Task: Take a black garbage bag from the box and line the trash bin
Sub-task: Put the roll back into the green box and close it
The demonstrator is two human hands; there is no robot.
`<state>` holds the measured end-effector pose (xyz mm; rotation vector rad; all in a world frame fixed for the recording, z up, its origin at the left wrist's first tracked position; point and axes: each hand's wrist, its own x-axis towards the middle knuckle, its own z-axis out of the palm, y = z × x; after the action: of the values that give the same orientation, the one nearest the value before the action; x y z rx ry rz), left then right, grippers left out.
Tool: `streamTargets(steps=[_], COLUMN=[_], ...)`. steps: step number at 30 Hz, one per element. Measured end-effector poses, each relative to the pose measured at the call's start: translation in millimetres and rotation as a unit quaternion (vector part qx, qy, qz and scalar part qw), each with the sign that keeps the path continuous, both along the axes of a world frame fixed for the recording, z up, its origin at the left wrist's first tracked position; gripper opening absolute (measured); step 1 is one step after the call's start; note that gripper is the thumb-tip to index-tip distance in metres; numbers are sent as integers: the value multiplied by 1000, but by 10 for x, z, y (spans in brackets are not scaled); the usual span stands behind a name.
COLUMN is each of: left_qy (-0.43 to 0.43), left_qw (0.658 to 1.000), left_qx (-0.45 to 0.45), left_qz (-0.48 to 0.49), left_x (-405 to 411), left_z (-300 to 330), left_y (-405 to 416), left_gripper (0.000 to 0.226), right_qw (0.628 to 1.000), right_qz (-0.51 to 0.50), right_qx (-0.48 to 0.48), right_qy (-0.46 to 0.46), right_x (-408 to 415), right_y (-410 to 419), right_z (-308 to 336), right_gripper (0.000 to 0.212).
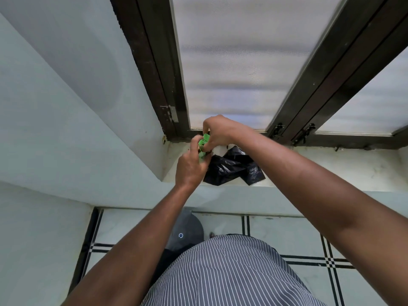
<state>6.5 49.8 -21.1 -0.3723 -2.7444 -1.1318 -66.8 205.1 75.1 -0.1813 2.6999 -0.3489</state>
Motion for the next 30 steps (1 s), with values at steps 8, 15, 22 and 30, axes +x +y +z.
streamTargets(steps=[8, 15, 22, 30], left_qy=[-6, -277, -332, -194], left_qw=[999, 846, 801, 976], left_qx=[39, 406, 378, -71], left_qz=[11, 209, 323, -70], left_x=[-59, -188, 67, 441], left_z=[-112, -146, -297, -341], left_y=[-73, -211, -239, -103], left_gripper=[29, 33, 30, 51], right_qw=[997, 989, 984, 875], right_qz=[-41, -80, -83, -294], right_qx=[-70, -120, -141, -349], right_qy=[5, -28, 72, 159], right_x=[68, 426, 523, 1184], right_y=[-67, -6, -366, -116], right_z=[-137, -542, -818, -893], right_gripper=[59, 91, 57, 8])
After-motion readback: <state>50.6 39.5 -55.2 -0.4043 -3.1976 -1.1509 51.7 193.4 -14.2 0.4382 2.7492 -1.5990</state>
